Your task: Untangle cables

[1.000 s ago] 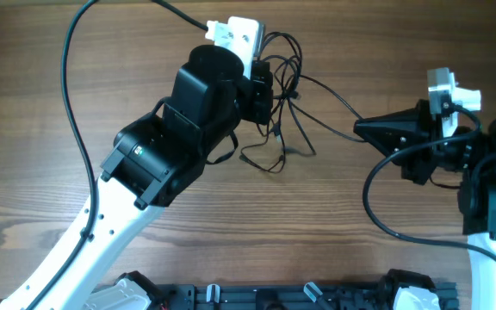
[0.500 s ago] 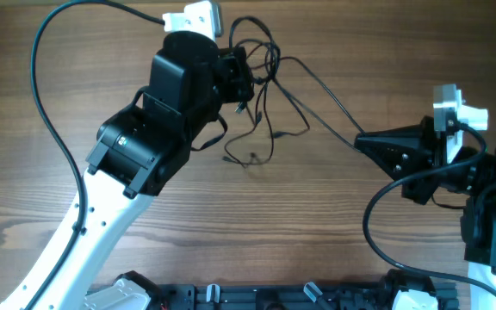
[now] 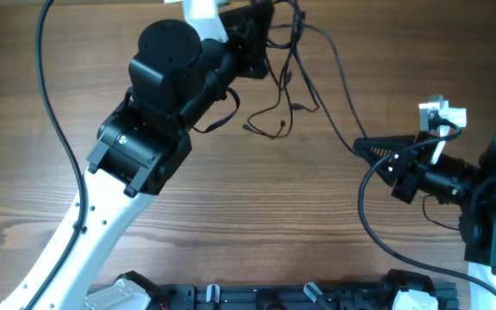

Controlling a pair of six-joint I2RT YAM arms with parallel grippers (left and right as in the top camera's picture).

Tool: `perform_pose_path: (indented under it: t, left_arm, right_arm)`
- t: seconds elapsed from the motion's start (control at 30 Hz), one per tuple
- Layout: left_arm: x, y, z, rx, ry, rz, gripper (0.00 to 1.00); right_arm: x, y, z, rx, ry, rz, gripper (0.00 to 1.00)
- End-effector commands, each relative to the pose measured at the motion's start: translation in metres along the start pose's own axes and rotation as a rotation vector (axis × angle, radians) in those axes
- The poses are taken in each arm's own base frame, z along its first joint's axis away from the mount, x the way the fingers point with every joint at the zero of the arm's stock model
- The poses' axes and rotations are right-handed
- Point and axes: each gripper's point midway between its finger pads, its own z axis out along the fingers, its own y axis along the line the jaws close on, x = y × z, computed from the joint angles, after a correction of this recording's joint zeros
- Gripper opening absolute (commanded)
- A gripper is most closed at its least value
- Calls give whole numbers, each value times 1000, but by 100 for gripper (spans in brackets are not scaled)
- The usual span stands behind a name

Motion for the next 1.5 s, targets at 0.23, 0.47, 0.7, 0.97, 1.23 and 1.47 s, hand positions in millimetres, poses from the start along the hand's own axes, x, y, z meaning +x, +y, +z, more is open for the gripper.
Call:
perform_pose_path:
  t: [0.23,0.47,0.7,0.97,1.23,1.47]
  left_arm:
    - [41,-79,-28,542,156,479,4]
    - [52,-71,-28,528,192,535,4]
    - [61,-65,-25,516,225,540,4]
    - [80,-91,-31,588,257,541,4]
    - [90,-100,-36,625,286,534,4]
    - [111,-126,-47,702,332,532,4]
  right_arm:
    - [-8,-29,-4,191,-32,-57,51]
    - [-9,-25,-4,170,-34,-80,78]
    - [-19,20,-2,-79,-60,-242,84]
    - [-32,24,-4,-85,-98,-284,93]
    - [-45,13,-4,-3,-140,-296,92]
    - [-62,17,-7,2,-195,-326,92]
